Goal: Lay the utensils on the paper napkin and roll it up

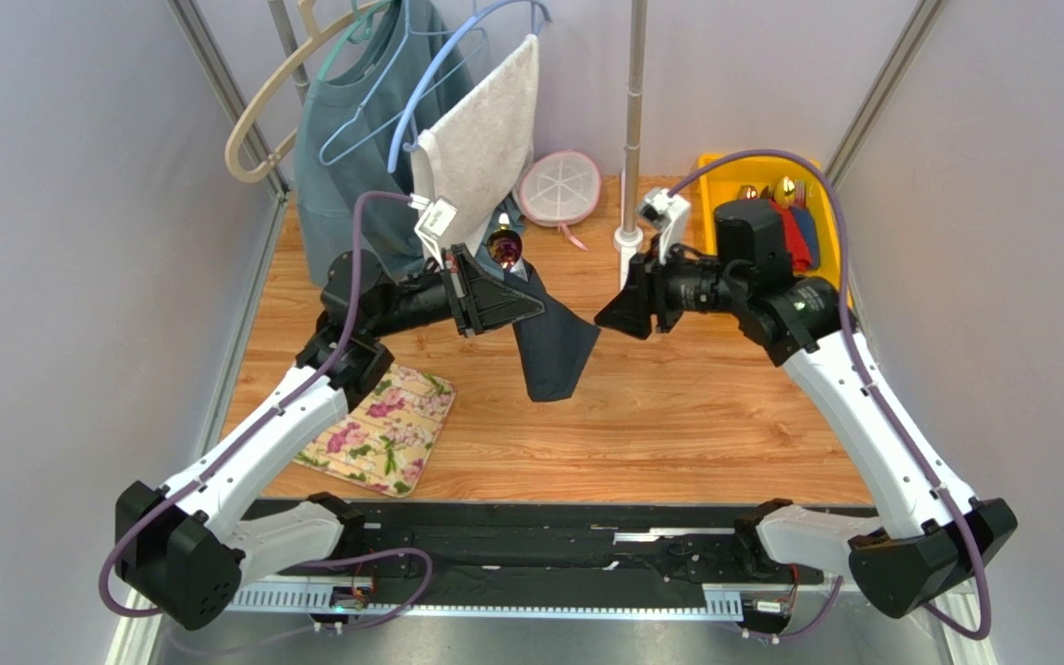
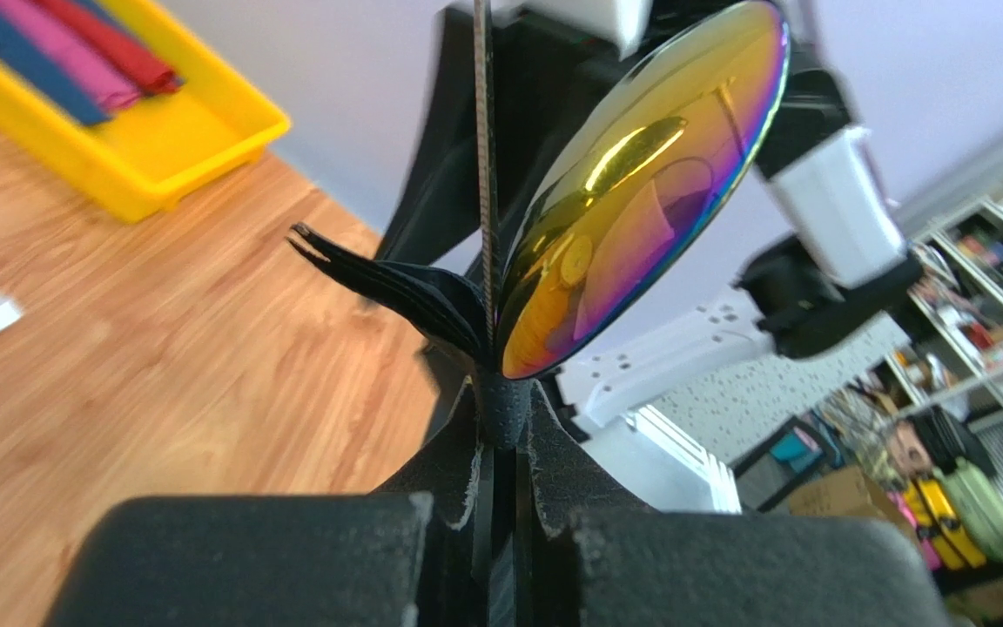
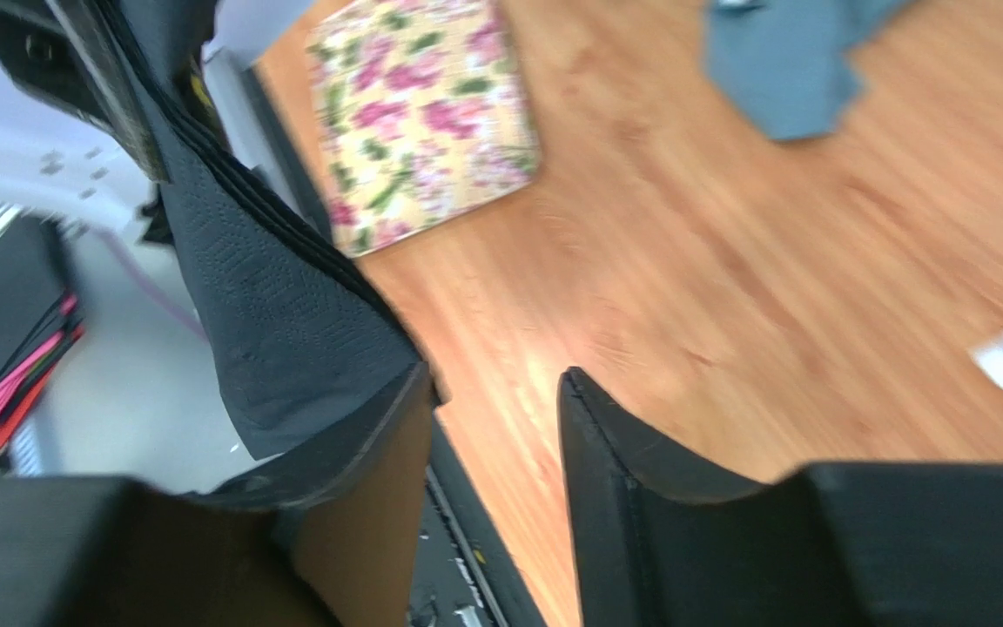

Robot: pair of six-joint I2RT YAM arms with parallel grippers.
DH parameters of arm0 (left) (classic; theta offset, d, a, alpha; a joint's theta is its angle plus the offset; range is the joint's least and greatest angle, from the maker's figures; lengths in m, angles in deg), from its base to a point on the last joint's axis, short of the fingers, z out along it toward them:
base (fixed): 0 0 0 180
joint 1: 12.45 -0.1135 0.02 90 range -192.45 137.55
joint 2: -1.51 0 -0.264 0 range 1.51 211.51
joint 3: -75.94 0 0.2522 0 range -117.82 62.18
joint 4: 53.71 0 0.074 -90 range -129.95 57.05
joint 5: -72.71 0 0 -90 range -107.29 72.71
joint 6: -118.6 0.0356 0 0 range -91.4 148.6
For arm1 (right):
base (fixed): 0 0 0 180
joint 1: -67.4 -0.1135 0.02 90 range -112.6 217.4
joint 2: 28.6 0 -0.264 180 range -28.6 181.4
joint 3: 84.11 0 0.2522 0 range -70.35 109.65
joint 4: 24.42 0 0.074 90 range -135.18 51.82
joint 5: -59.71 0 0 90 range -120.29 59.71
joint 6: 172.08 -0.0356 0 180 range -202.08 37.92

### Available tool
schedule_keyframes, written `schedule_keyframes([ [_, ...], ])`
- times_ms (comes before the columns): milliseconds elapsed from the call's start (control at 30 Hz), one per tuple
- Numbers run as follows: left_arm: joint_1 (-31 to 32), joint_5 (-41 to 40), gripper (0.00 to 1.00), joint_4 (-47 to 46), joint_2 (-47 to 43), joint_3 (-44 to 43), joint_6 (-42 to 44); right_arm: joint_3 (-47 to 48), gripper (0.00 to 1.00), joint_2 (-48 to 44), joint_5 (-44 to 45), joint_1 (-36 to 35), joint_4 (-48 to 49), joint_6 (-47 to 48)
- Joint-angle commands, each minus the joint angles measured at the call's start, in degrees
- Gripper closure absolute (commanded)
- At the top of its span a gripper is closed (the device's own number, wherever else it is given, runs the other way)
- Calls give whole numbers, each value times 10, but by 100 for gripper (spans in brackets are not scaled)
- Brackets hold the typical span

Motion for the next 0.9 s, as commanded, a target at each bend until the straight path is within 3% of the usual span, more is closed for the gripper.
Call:
schedule_keyframes([
  [0, -6, -84, 100, 93, 15, -29, 60, 59, 52, -33, 78, 35, -58, 13],
  [267, -6, -133, 100, 149, 38, -55, 82, 59, 36, -51, 18, 8, -17, -55],
  [867, -6, -115, 100, 117, 29, -60, 32, 5, 26, 36, 50, -97, 92, -118],
])
